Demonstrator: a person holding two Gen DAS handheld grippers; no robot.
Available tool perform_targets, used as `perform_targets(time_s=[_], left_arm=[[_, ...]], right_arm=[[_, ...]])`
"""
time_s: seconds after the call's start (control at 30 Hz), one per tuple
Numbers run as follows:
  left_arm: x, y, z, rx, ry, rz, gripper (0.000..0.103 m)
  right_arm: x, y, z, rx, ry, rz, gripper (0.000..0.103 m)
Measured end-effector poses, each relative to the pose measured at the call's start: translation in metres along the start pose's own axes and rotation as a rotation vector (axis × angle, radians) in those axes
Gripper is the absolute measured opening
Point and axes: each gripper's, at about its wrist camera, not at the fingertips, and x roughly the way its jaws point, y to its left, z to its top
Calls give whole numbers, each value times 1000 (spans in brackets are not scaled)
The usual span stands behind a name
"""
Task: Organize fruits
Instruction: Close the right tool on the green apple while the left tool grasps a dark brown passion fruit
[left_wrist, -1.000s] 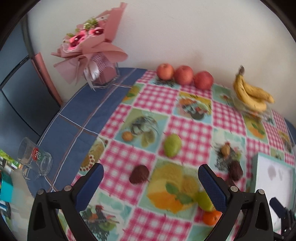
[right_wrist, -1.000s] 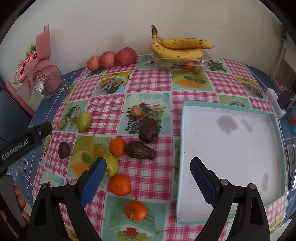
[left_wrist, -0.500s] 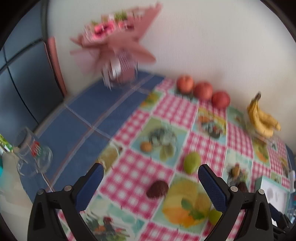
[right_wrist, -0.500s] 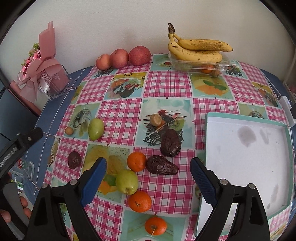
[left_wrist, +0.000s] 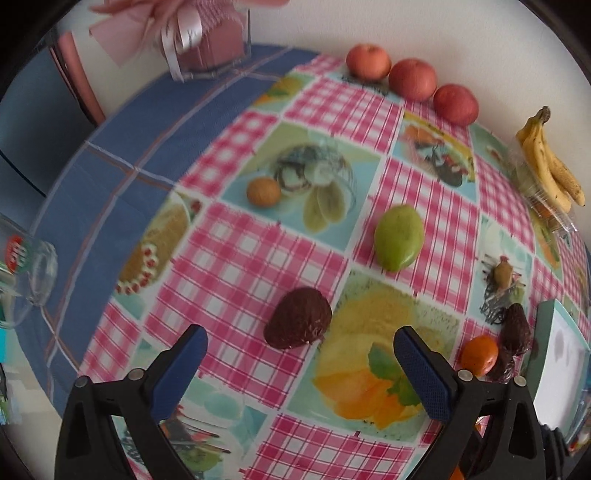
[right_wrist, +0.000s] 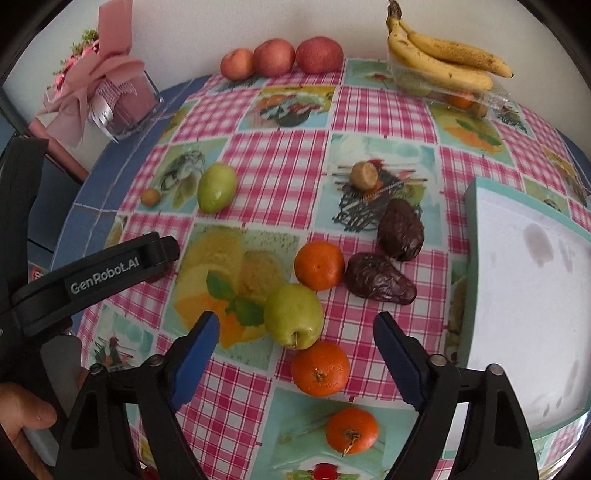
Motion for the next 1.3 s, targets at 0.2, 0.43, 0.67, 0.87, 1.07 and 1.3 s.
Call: perform_targets(time_s=[0.2, 0.43, 0.67, 0.87, 1.07, 1.3], left_arm=[[12, 9, 0, -57, 36, -24, 81], [10, 10, 1, -75, 28, -46, 49], [8, 13, 0, -88, 27, -60, 44], [1, 12, 1, -96, 6, -71, 42], [-21, 14, 3, -99, -49, -98, 27], [-22, 11, 7, -97, -57, -112, 28]], right_arm=[[9, -2, -3, 9, 26, -7, 66], [8, -1, -2, 0, 12, 3, 57], [16, -2, -3, 2, 22, 11, 46], [14, 0, -4, -8, 5, 30, 40], [-6, 1, 0, -3, -57, 55, 40], [-27, -4, 3, 12, -107, 75, 40]])
